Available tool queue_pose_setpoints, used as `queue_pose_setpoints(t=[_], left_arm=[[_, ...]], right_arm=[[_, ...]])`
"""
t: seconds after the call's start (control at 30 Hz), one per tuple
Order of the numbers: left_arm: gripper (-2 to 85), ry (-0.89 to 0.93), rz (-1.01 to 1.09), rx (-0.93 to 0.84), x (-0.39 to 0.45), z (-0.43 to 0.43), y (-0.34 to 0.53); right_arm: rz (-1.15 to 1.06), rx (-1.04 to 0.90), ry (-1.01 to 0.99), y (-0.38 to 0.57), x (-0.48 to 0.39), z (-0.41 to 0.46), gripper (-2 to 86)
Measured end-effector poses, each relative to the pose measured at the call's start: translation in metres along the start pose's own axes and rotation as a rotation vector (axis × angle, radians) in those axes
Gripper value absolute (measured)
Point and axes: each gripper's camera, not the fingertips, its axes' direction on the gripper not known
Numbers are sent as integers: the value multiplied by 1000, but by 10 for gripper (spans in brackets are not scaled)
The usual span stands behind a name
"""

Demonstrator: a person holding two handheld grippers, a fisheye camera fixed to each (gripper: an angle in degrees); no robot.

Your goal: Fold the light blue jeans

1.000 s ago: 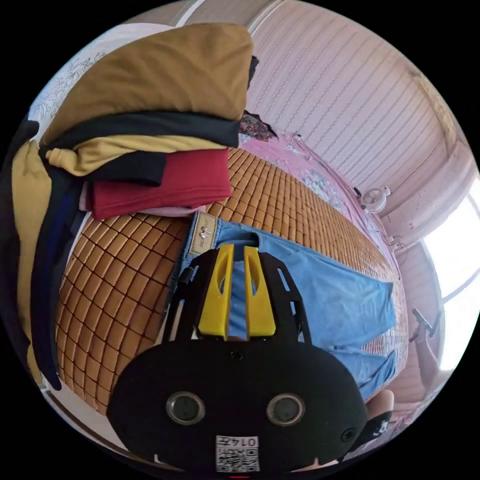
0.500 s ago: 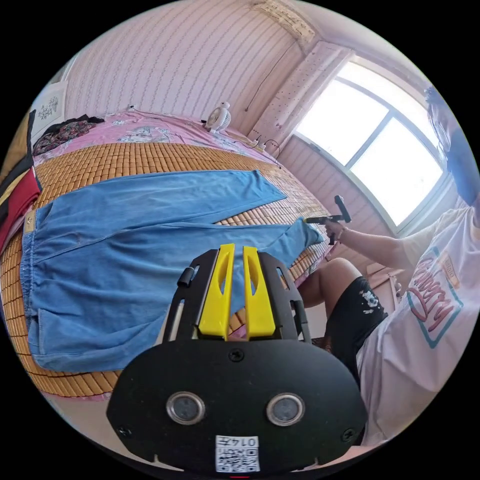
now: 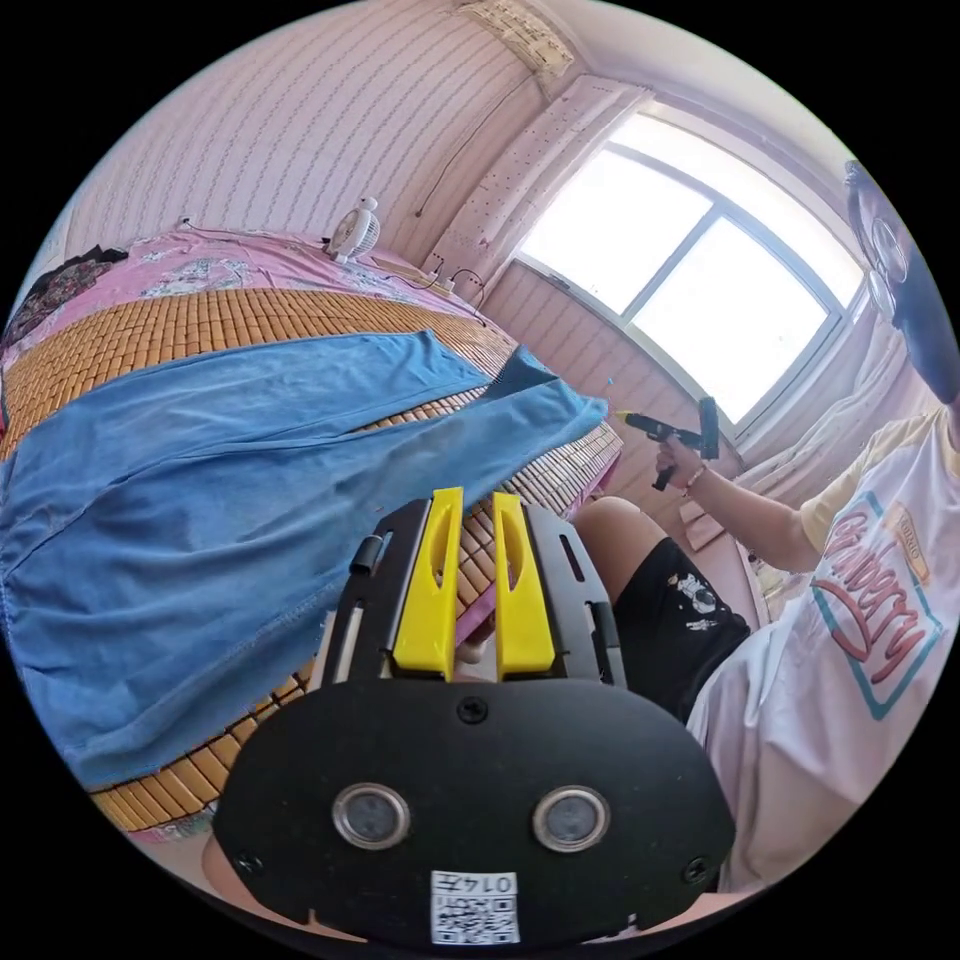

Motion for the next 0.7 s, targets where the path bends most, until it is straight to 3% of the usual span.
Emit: queue_pose_setpoints(t=[0.17,0.43,0.53,0.6,0.7], left_arm=[[63,25,30,-105,17,37,-22],[65,-41,67,-220,45,93,-59],[63,-83,60,-275,53,118,-68],[57,-128,51,-343,59,137,-74],[53,-155,67,-373,71,150,-80]], right_arm=[[152,-140,-78,45,32,29,46],[-29,-197,27,-4,-1,81,74],[-54,-242,154,-24,-7,114,75],[-92,-334,169,-31,-9,137,31],[-172,-304,132,-38,-17,134,-2]])
